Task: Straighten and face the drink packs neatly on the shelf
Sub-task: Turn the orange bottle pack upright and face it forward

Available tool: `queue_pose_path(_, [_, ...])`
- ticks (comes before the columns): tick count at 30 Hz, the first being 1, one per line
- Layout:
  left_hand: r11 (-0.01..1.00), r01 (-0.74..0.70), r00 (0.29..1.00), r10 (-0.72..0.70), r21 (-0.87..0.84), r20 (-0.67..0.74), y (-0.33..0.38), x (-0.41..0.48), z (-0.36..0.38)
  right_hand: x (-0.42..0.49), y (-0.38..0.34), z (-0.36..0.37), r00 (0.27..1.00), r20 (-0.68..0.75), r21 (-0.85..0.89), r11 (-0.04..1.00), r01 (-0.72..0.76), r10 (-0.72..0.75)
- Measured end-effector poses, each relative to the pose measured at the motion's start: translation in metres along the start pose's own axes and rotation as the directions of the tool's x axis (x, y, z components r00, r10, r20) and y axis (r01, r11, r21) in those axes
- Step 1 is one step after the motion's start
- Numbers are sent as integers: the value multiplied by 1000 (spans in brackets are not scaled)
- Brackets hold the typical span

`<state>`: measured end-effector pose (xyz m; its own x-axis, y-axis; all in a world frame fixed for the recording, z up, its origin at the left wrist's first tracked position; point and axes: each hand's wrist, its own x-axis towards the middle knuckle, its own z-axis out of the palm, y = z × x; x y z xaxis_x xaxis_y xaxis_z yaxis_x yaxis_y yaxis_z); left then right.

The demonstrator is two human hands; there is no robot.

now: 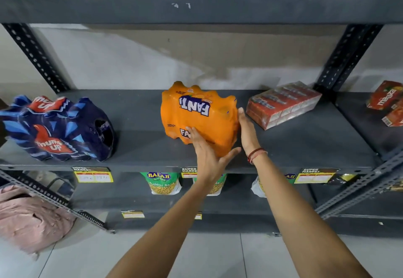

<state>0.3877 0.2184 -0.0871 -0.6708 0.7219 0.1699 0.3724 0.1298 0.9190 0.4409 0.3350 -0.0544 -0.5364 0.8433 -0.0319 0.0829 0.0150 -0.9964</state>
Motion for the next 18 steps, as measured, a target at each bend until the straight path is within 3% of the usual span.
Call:
queue_pose_path(3, [998,33,998,-30,-52,62,-10,19,-29,-19,5,8,990,-125,-3,997,72,-72])
queue_pose_path(6, [999,40,971,-35,-17,238,-25,39,-71,-43,10,26,962,-143,-147,966,211,-232])
queue_pose_path(8, [999,37,952,-38,10,304,-39,48,-101,-61,14,45,947,-107,-236,933,273,-304])
queue_pose_path(11, [997,75,957,-63,-32,284,-63,59,-141,-86,23,77,950,54,-345,887,307,-308])
queue_pose_path(13, [994,105,979,-101,-15,179,-71,65,-159,-92,26,95,939,223,-393,858,332,-262])
queue_pose_path(16, [982,184,966,-173,39,-194,-80,65,-170,-83,21,105,862,467,-420,809,411,-196])
queue_pose_path(18, [978,209,906,-204,-28,-371,-77,55,-163,-72,17,99,880,391,-387,819,423,-270])
